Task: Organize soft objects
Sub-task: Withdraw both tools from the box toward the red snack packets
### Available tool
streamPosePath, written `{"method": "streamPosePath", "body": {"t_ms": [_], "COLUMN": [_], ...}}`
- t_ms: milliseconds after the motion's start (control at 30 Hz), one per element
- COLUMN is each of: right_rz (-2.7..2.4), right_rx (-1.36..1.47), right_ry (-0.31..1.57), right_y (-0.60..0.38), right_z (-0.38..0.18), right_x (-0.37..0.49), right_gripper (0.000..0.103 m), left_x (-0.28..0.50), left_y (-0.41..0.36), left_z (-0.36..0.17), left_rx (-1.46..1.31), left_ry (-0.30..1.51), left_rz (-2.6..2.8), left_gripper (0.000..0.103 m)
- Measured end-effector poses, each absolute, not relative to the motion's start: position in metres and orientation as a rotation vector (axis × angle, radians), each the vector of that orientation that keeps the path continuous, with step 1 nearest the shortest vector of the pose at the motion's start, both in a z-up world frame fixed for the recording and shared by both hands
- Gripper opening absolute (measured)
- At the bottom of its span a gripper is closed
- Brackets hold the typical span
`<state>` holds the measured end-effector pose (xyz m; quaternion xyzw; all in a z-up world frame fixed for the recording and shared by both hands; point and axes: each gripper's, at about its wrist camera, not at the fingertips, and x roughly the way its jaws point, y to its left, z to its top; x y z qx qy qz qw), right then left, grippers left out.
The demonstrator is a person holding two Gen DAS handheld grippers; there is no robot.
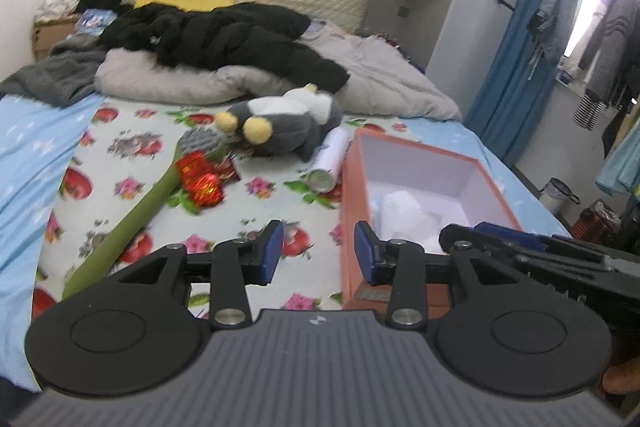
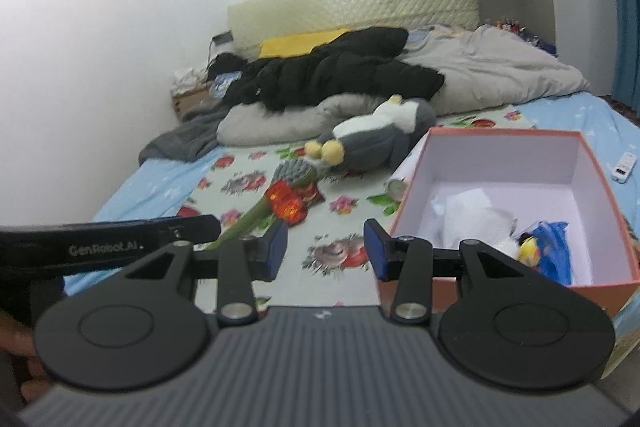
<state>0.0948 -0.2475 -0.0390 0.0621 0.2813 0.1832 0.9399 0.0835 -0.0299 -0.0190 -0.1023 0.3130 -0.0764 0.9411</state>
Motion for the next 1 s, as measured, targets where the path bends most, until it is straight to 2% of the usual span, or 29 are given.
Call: {"method": "streamPosePath", "body": {"t_ms": [533, 733, 1000], "right_rz": [0.445, 0.471, 0.470], "right_rx": [0.104, 0.100, 0.111], "right_ry": [0.710, 0.727, 0.756], "right_y": [-0.200, -0.183, -0.164], "right_z": [-0.079, -0.091, -0.113], "right_x": [0.106, 0.126, 0.171], "right_gripper": [0.045, 0.045, 0.045], "left_x": [0.084, 0.106, 0.151], "left_y": [0.019, 0.039, 0.062], "left_z": [-0.067, -0.089, -0.132], "left_rx": [-0.278, -0.304, -0.330], "left_ry": [0.703, 0.728, 0.784], "left_rz": [-0.049, -0.003, 0.054], "left_gripper": [0.049, 0.054, 0.055]}}
